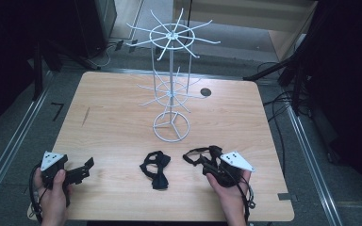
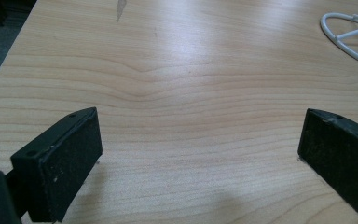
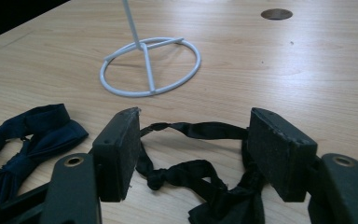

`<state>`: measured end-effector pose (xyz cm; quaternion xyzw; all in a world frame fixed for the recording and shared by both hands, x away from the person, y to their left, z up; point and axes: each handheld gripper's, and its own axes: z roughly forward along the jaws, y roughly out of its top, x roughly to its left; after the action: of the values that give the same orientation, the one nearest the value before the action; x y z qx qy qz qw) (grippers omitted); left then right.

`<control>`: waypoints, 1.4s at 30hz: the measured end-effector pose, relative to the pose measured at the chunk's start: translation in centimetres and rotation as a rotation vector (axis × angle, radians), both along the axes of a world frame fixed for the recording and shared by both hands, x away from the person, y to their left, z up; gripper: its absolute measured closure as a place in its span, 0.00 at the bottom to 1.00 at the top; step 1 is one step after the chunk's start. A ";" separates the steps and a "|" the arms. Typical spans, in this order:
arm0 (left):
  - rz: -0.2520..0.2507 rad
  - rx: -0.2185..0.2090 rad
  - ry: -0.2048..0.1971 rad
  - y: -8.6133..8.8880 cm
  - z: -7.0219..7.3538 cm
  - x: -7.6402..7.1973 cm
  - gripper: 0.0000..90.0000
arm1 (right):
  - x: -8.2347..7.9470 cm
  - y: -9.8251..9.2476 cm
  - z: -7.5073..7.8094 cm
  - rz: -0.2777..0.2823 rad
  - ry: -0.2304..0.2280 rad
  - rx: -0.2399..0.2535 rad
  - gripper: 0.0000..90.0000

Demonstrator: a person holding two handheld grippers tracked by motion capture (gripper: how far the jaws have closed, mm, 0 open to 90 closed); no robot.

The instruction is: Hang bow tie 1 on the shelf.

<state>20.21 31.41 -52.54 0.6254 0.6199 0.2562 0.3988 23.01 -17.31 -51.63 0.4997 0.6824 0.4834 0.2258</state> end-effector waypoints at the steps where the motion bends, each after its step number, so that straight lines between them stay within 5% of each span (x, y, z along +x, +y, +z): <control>1: -0.001 0.000 0.000 0.0 0.0 0.0 0.00 | 0.0 0.1 0.0 0.001 0.001 0.002 0.40; 42: -0.007 -0.001 0.006 0.0 0.0 0.0 0.00 | -0.7 6.8 -0.9 0.152 0.063 0.032 0.44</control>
<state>20.24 31.39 -52.54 0.6282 0.6189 0.2526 0.3981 22.32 -10.55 -52.55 0.4649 0.7172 0.4942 0.1590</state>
